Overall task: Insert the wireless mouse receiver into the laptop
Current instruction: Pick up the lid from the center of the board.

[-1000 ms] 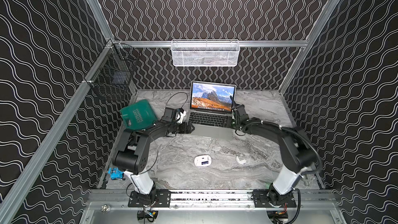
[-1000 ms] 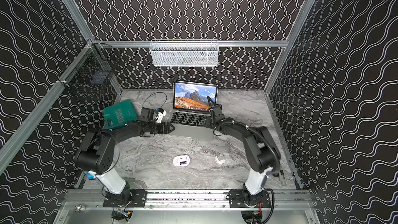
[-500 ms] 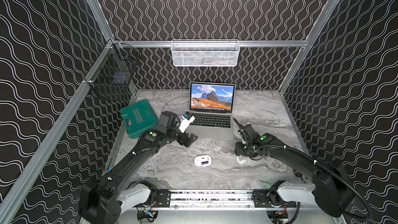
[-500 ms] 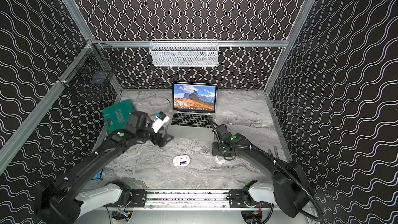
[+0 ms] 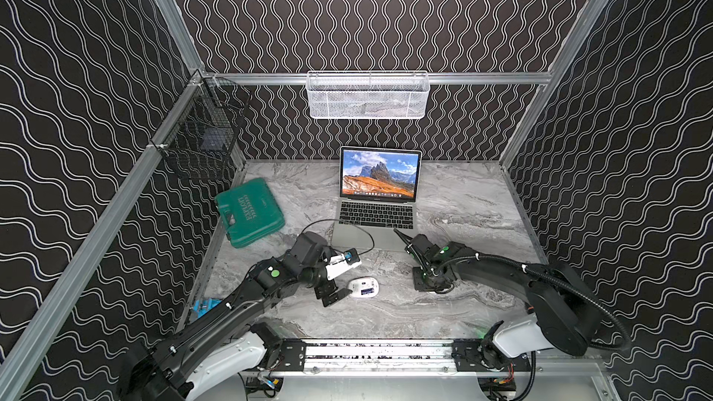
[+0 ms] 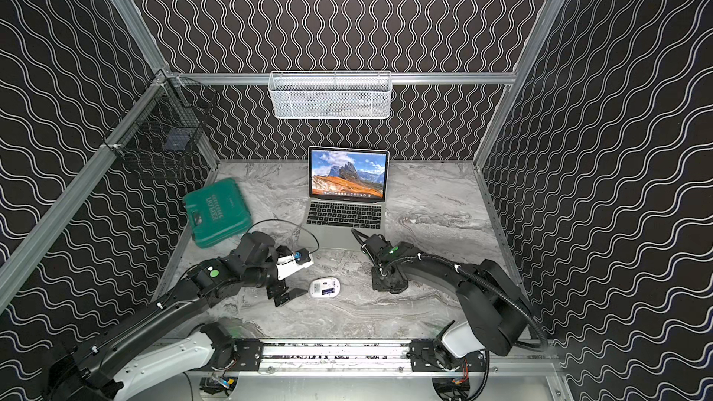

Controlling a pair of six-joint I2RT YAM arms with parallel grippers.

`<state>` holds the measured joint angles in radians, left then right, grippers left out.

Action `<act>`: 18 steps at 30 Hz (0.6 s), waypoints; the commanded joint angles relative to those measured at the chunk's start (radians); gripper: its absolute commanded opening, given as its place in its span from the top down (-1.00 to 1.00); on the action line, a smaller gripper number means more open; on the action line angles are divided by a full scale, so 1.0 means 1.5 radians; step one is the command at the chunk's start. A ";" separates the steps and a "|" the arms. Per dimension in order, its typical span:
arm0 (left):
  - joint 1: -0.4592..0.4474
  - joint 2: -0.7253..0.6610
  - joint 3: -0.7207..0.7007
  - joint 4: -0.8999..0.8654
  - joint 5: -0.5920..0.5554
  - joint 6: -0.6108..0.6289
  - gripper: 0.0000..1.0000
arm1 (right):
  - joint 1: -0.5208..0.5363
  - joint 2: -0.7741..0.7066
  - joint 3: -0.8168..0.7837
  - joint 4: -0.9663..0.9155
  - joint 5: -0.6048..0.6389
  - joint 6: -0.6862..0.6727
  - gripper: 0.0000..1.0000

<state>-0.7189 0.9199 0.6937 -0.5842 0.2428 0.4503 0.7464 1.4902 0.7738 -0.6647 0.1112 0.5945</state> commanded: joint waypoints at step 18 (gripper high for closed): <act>-0.068 0.254 -0.035 0.175 -0.003 0.207 -0.98 | -0.001 -0.248 -0.052 0.083 -0.084 0.033 1.00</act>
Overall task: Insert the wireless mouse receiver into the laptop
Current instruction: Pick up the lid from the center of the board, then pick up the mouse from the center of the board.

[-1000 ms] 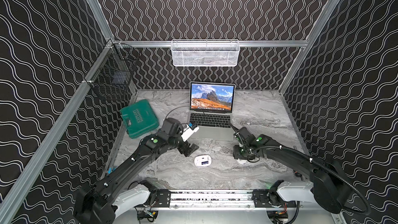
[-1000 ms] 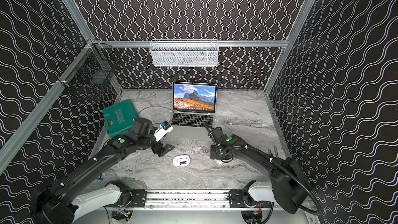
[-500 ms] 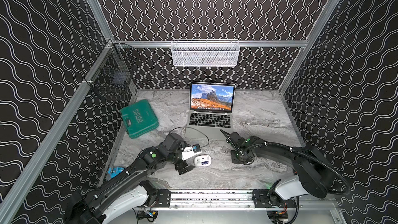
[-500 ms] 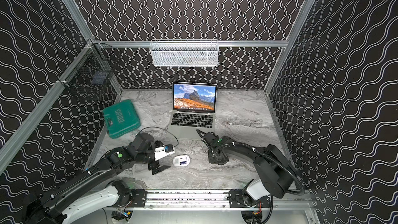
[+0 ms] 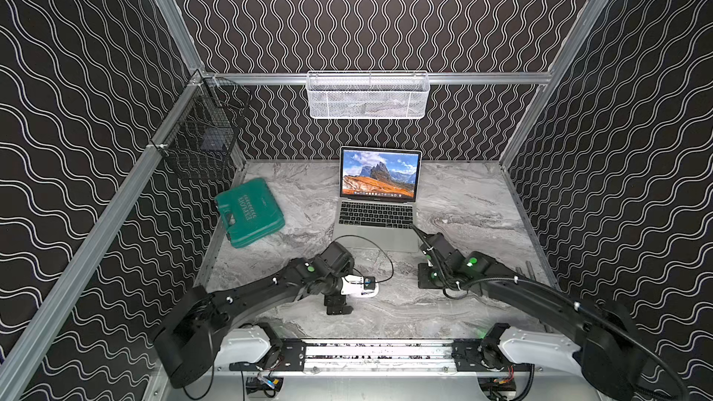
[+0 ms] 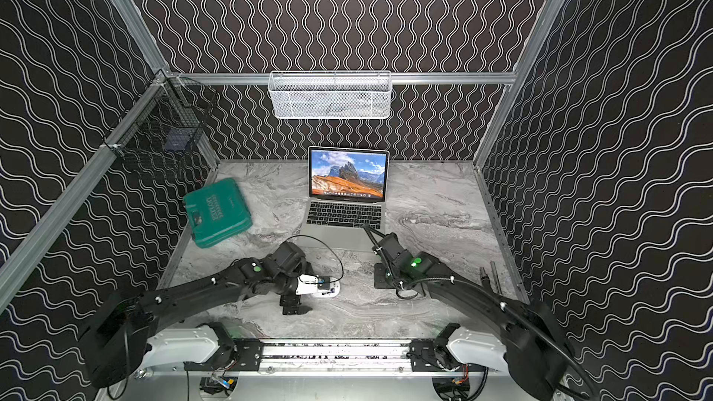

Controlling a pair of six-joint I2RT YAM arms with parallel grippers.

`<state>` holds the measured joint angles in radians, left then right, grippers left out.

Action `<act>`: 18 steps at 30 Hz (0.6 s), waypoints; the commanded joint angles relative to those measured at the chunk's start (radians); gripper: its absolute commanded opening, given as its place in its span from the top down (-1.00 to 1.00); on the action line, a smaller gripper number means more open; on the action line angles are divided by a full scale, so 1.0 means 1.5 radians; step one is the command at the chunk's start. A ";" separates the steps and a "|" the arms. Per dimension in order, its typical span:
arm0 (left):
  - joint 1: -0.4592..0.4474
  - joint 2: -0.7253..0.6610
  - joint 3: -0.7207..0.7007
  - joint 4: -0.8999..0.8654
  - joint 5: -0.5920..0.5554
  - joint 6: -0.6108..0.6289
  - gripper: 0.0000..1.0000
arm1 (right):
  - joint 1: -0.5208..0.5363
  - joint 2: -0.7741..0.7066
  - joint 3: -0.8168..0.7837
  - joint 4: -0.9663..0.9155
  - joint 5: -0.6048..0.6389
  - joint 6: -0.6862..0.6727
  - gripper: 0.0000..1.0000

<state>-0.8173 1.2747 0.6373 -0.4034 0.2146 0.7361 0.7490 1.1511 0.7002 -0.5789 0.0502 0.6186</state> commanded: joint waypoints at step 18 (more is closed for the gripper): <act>-0.002 0.144 0.013 0.118 0.021 0.053 -0.34 | -0.085 -0.128 -0.073 0.073 -0.223 -0.009 1.00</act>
<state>-0.8192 1.4731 0.6510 -0.2459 0.2489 0.7952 0.6415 0.9798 0.6071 -0.4973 -0.2256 0.6098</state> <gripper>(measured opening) 0.703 0.051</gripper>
